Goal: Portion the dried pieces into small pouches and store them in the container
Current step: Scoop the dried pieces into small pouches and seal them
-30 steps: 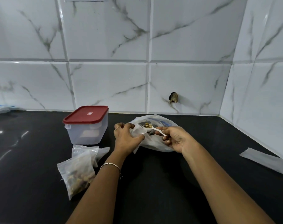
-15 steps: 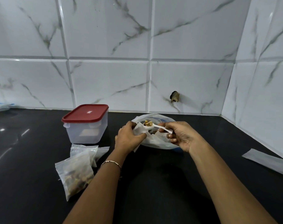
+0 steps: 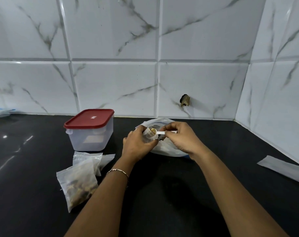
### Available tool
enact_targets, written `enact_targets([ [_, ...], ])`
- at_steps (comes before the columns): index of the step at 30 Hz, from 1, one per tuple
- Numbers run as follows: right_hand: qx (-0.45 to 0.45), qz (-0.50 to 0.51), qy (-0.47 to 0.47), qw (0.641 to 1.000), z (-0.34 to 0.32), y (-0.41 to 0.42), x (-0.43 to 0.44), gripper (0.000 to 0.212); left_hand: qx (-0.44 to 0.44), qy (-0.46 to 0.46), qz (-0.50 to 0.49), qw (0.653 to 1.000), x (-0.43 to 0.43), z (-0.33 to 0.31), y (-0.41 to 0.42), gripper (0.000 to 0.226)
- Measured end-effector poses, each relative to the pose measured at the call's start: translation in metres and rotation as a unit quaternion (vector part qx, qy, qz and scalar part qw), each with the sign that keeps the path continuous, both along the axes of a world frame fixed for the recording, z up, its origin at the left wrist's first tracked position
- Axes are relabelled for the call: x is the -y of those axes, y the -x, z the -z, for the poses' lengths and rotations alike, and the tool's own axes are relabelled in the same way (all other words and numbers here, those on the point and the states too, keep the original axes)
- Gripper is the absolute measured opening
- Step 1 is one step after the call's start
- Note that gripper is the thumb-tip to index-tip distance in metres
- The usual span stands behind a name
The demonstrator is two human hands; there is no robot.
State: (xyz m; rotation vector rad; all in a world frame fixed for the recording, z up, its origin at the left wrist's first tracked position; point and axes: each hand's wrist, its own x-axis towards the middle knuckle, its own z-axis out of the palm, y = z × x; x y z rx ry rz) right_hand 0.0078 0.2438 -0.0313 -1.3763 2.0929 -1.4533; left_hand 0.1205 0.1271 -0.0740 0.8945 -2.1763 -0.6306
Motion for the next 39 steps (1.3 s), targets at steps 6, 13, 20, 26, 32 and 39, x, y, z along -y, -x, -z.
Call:
enact_targets([
  [6, -0.122, 0.026, 0.126, 0.984, 0.000, -0.009, -0.001, 0.031, -0.045, -0.014, -0.001, 0.999, -0.004, -0.004, 0.000, 0.039],
  [13, -0.055, -0.043, 0.188, 0.980, -0.002, -0.013, -0.001, 0.018, -0.112, -0.056, 0.013, 0.992, -0.006, -0.006, 0.000, 0.047],
  [20, -0.294, 0.004, 0.166, 0.941, 0.001, -0.010, -0.005, 0.016, -0.110, -0.088, 0.020, 0.990, -0.003, -0.003, 0.000, 0.051],
  [26, -0.210, 0.033, 0.178, 0.961, 0.009, -0.002, 0.001, 0.007, -0.055, -0.142, 0.016, 0.988, 0.003, 0.004, -0.002, 0.054],
  [32, -0.162, 0.083, 0.184, 0.966, 0.012, 0.007, 0.001, 0.002, 0.011, -0.158, -0.053, 0.986, 0.005, 0.004, -0.008, 0.047],
  [39, -0.338, 0.090, 0.029, 0.936, 0.019, 0.009, -0.001, 0.011, 0.005, -0.096, -0.080, 0.992, 0.006, 0.005, -0.011, 0.042],
])
